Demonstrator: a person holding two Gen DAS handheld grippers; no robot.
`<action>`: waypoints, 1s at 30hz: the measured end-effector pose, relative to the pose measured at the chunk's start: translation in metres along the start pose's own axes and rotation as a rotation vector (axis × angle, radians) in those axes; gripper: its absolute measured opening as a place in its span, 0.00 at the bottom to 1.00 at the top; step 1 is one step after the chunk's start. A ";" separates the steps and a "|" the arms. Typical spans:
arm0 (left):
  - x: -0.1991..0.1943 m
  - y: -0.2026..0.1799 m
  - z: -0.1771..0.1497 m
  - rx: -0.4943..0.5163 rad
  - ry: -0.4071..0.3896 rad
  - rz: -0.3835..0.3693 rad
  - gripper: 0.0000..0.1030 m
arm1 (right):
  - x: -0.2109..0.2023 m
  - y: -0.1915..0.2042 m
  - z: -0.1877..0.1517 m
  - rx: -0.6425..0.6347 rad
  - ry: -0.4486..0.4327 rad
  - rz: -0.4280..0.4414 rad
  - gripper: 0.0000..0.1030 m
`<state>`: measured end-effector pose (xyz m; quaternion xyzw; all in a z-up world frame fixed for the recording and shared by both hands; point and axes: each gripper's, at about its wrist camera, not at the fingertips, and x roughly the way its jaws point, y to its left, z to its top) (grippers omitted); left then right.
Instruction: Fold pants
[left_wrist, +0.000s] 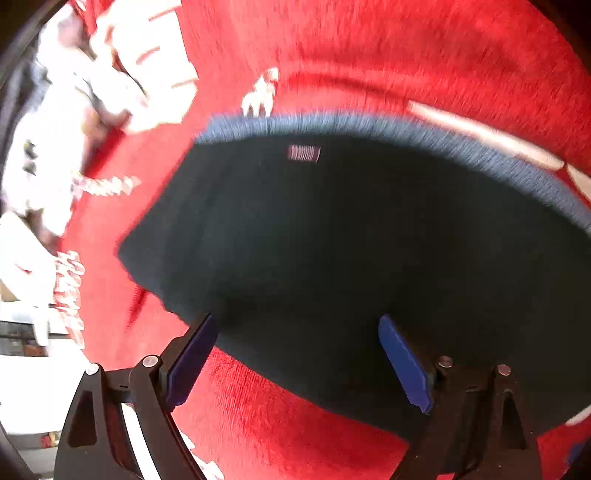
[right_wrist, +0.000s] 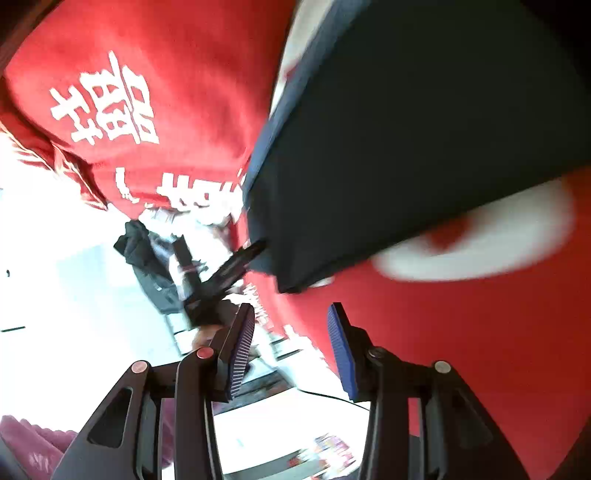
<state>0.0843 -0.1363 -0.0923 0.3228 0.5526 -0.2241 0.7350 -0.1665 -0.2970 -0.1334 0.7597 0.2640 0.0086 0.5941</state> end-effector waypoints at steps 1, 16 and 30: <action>-0.001 0.002 -0.002 0.004 -0.015 -0.010 0.97 | 0.019 0.002 0.005 0.001 -0.001 -0.015 0.44; 0.003 0.011 -0.005 0.092 -0.037 -0.154 1.00 | 0.066 0.018 0.021 0.047 -0.134 -0.246 0.08; -0.061 0.029 -0.073 0.101 -0.023 -0.163 1.00 | 0.030 0.096 -0.013 -0.291 0.011 -0.596 0.56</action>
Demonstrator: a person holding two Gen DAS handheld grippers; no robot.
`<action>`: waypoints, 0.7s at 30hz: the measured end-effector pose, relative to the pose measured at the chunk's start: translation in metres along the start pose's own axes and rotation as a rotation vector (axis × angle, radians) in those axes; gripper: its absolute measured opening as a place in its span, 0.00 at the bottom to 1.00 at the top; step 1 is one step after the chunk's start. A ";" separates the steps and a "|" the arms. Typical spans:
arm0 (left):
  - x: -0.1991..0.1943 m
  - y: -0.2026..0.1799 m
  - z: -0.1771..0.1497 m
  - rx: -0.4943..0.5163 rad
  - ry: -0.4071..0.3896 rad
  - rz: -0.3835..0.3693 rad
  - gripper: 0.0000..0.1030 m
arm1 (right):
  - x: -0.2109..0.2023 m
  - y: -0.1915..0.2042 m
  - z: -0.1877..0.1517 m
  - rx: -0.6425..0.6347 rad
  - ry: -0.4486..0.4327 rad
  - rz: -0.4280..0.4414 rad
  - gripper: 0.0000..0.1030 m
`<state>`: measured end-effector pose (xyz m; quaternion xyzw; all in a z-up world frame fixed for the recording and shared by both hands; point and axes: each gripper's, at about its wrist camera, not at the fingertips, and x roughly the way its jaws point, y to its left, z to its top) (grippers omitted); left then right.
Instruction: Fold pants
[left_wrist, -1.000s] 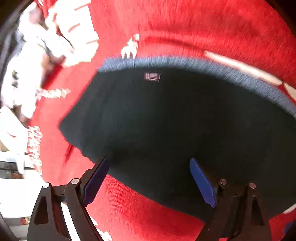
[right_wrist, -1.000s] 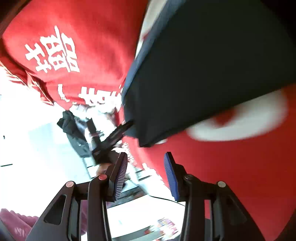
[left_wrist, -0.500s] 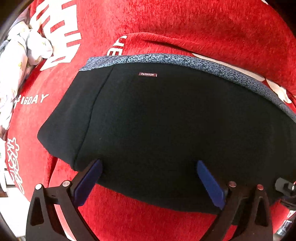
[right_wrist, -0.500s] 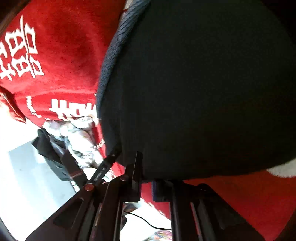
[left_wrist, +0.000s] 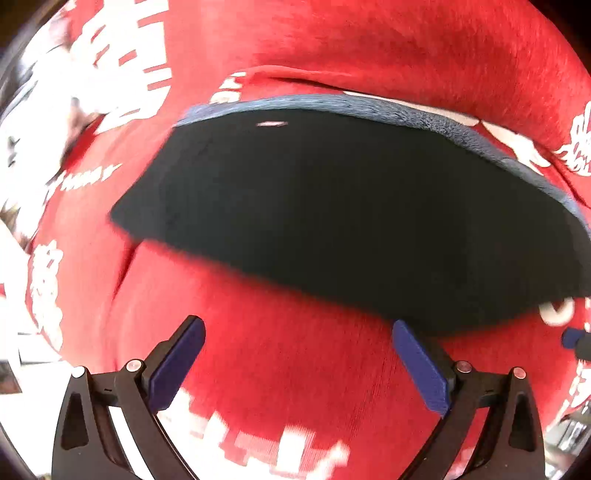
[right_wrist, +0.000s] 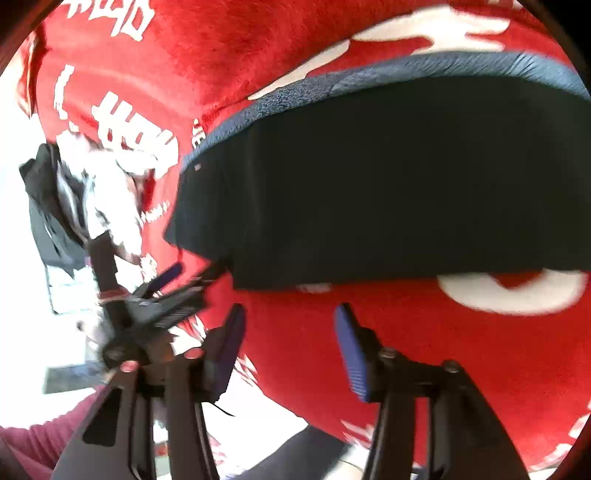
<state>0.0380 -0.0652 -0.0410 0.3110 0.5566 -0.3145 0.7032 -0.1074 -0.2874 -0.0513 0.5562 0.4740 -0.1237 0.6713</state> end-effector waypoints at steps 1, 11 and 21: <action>-0.013 0.010 -0.012 -0.006 0.009 0.000 1.00 | -0.010 0.000 -0.005 0.007 0.012 -0.018 0.56; -0.134 0.064 -0.090 -0.106 0.045 -0.074 1.00 | -0.089 0.051 -0.046 -0.008 0.051 0.016 0.71; -0.206 0.075 -0.093 -0.115 -0.073 -0.196 1.00 | -0.134 0.168 -0.066 -0.340 0.021 -0.038 0.77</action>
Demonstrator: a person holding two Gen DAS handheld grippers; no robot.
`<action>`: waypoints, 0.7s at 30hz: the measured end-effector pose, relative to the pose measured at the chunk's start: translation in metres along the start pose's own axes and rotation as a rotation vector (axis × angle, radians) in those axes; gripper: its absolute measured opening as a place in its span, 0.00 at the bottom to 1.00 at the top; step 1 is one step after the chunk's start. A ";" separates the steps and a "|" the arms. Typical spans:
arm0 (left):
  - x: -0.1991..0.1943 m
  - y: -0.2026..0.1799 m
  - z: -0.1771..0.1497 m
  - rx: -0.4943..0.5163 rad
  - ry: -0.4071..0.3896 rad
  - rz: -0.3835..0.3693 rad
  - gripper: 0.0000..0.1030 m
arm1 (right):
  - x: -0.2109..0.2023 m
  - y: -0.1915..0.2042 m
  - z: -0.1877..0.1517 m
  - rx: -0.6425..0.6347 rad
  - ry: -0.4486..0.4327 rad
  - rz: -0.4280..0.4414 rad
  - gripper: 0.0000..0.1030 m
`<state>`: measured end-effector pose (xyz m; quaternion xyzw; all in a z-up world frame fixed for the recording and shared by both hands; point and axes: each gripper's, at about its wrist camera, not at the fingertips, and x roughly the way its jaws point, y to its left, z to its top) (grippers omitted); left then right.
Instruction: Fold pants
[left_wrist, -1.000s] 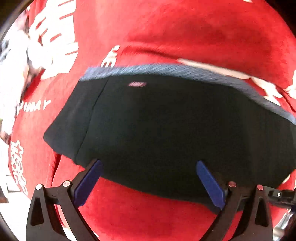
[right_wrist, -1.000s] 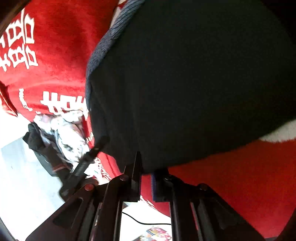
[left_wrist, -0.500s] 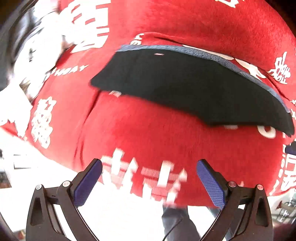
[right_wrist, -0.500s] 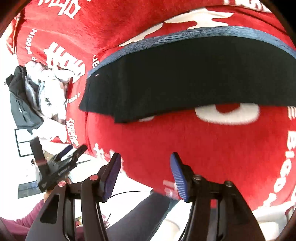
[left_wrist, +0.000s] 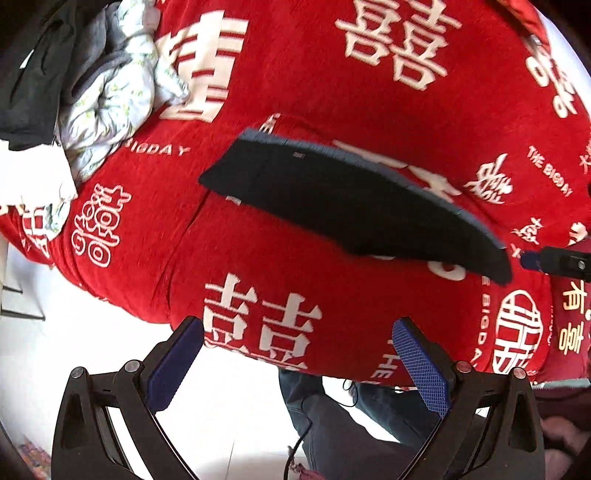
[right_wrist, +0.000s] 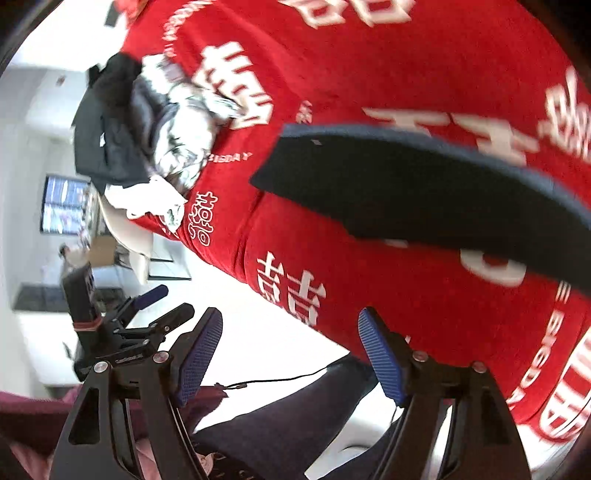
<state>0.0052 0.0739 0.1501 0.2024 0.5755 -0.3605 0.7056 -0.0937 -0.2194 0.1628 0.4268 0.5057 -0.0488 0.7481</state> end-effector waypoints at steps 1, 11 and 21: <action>-0.006 -0.002 0.000 0.005 -0.016 -0.010 1.00 | -0.001 0.005 0.001 -0.007 -0.005 0.001 0.77; -0.024 -0.031 0.006 0.049 -0.080 -0.058 1.00 | -0.010 0.015 -0.005 0.016 -0.014 -0.003 0.77; -0.031 -0.038 0.012 0.039 -0.107 -0.086 1.00 | -0.017 0.013 0.000 0.020 -0.025 0.001 0.77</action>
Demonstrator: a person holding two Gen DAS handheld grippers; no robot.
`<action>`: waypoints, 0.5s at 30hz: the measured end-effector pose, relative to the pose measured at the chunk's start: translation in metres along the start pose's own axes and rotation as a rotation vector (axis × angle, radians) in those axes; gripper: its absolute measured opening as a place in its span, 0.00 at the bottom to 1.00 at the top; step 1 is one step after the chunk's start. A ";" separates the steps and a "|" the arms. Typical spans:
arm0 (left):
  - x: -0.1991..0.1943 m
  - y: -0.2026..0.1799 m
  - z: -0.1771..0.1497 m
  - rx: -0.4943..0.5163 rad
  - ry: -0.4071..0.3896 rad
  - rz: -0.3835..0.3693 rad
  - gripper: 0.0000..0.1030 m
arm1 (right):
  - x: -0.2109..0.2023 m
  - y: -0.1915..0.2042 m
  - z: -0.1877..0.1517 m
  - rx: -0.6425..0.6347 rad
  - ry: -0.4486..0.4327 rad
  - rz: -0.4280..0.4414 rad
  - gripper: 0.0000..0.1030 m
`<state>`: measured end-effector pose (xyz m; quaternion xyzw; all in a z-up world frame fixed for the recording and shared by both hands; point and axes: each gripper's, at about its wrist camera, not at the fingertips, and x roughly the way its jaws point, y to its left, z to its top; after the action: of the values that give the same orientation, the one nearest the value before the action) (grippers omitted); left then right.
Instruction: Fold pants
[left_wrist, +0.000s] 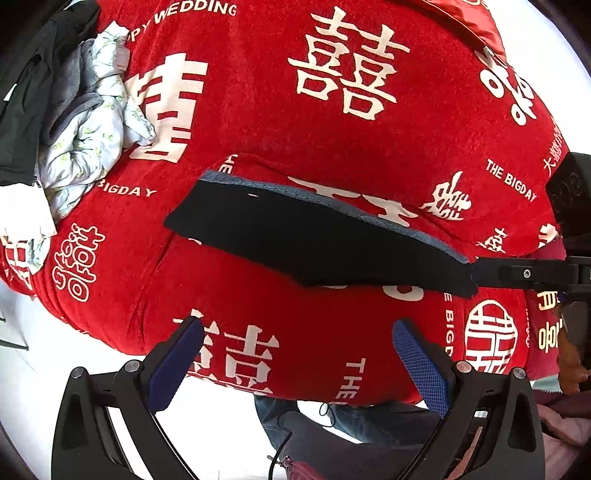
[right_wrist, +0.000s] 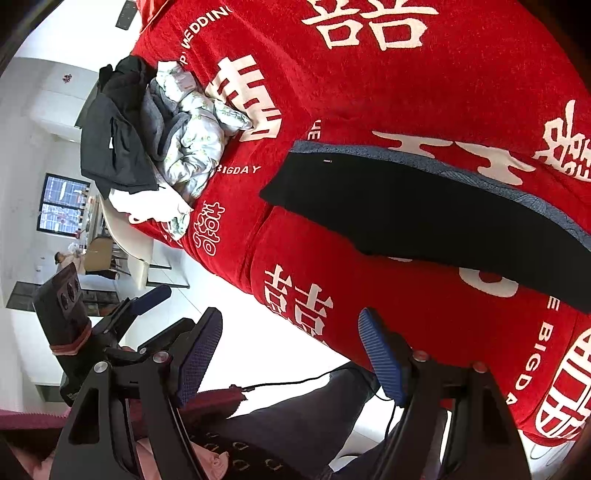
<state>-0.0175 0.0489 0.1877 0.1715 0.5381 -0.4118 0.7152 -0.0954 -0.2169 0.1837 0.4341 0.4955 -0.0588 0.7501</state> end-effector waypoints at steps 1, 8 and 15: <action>0.000 0.000 0.000 -0.004 0.003 0.007 1.00 | 0.000 0.001 0.001 -0.004 0.001 -0.001 0.77; 0.001 0.003 0.002 -0.029 0.004 0.029 1.00 | 0.000 0.004 0.005 -0.024 0.011 -0.008 0.77; 0.003 0.002 0.002 -0.030 0.007 0.045 1.00 | -0.001 0.005 0.006 -0.024 0.010 -0.008 0.77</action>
<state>-0.0139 0.0475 0.1852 0.1743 0.5428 -0.3867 0.7249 -0.0897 -0.2187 0.1883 0.4234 0.5016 -0.0536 0.7525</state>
